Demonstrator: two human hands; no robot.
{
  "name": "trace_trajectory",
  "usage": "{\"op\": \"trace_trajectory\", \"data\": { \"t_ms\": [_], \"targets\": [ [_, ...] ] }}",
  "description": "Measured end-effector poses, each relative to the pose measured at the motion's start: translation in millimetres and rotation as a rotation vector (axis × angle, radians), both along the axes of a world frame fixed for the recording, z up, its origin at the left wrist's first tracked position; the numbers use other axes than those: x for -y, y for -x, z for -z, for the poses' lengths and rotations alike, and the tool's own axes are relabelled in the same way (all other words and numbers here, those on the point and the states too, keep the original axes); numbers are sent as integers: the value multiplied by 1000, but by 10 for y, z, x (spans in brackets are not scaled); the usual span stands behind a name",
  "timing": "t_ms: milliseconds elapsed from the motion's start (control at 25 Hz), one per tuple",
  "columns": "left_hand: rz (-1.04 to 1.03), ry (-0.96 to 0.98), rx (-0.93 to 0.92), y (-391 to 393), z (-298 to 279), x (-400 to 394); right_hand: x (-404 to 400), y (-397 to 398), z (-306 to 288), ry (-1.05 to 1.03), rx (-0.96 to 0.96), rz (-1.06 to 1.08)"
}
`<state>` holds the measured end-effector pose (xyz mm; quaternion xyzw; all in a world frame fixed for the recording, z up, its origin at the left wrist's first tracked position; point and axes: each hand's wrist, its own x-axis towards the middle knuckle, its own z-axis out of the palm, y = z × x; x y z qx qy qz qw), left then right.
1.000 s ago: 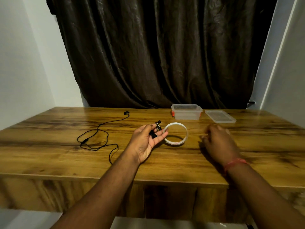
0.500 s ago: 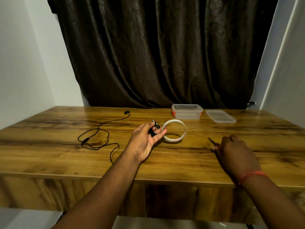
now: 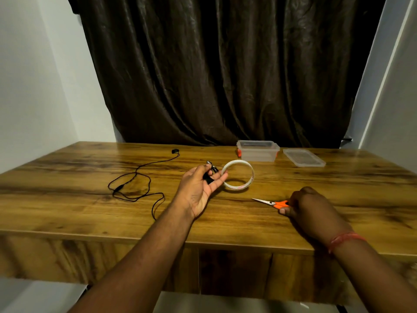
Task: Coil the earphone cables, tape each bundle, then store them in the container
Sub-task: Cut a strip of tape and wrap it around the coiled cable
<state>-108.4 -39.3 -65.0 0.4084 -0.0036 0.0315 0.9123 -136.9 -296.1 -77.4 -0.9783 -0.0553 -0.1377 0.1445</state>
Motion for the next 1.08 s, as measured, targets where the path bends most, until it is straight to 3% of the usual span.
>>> {"op": "trace_trajectory", "data": {
  "t_ms": [200, 520, 600, 640, 760, 880, 1080],
  "targets": [
    [0, 21, 0, 2, 7, -11, -112, 54, -93, -82, -94, -116],
    [-14, 28, 5, 0, 12, -17, -233, 61, -86, 97, -76, -259],
    [-17, 36, 7, -12, 10, -14, -376, 92, -42, -121, -45, -270],
    [-21, 37, 6, -16, 10, -14, -467, 125, -23, -344, -87, -289],
    [-36, 36, 4, -4, 3, -6, -770, 192, -52, -965, -418, -436],
    [-45, 47, 6, 5, -19, 14, -938, 72, -71, -1166, -666, -627],
    [-76, -13, 16, 18, -35, 31, -932, -164, -62, -1293, -873, -684]
  ]
}}
